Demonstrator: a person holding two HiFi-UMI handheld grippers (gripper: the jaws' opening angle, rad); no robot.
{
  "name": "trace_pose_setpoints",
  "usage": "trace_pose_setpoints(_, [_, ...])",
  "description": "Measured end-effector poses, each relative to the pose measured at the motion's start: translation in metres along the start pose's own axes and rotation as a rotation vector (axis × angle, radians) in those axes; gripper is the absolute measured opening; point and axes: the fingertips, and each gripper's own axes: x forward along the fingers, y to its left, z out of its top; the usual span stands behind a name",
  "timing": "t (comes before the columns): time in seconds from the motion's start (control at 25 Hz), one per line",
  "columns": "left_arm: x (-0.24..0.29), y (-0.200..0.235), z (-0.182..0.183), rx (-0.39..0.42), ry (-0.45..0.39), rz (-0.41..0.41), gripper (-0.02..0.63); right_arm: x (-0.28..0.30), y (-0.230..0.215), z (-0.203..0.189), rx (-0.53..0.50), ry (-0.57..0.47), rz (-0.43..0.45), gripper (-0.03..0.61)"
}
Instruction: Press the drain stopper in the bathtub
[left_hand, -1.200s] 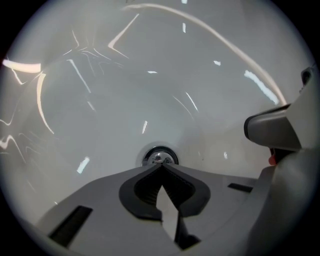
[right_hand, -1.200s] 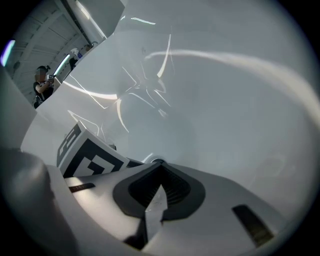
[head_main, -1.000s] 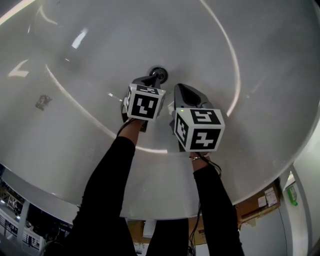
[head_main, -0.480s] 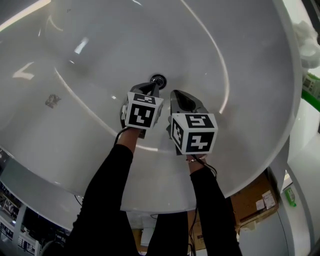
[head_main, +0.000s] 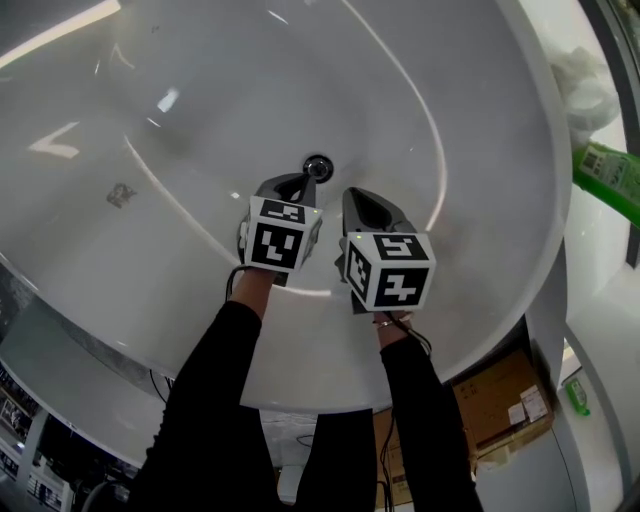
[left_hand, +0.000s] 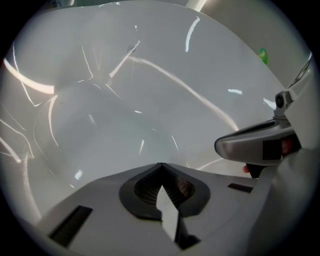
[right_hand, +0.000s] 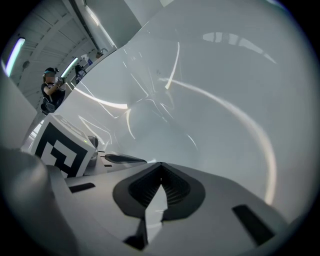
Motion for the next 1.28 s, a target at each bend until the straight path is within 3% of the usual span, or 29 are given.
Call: trace_pose_setpoints(1.28, [-0.132,-0.042,0.036,0.017,-0.153,-0.001,0.006,-0.089,0.035,0.020,-0.039,-0.063,0.048,0.002])
